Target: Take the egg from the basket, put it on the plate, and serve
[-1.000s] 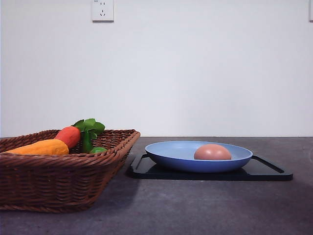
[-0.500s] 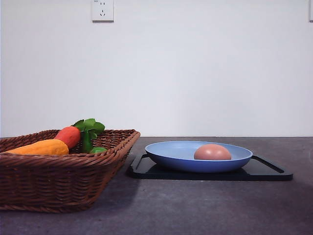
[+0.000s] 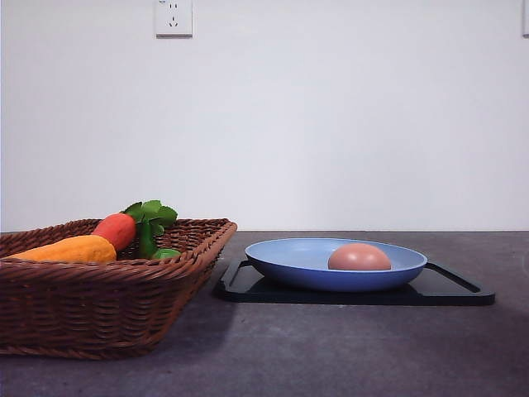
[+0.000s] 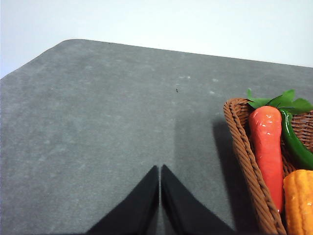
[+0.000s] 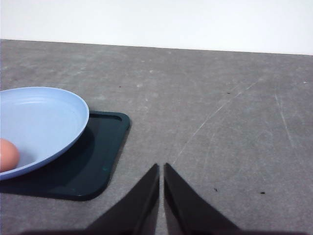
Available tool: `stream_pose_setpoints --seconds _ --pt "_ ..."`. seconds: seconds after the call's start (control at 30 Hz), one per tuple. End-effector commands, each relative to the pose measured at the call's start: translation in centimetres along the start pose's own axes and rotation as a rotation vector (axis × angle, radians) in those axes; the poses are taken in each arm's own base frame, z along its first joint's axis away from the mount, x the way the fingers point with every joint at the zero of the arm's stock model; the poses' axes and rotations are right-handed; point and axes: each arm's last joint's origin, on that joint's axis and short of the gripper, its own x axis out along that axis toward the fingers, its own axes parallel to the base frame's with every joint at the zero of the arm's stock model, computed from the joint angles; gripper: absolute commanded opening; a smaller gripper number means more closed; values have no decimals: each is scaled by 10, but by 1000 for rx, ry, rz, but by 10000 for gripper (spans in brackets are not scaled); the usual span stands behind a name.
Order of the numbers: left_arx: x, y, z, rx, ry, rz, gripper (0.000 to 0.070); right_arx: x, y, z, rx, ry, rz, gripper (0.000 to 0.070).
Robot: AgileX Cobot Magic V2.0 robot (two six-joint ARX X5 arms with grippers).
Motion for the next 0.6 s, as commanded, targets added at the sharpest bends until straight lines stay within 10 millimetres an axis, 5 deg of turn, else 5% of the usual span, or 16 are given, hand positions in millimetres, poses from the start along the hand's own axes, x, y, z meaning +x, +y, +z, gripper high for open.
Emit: stream_pose_setpoints --seconds 0.0,0.57 --pt "2 1 -8 -10 26 3 0 1 0 -1 11 -1 -2 0" --pt "2 1 -8 -10 26 3 0 1 0 -1 11 -1 -2 0"
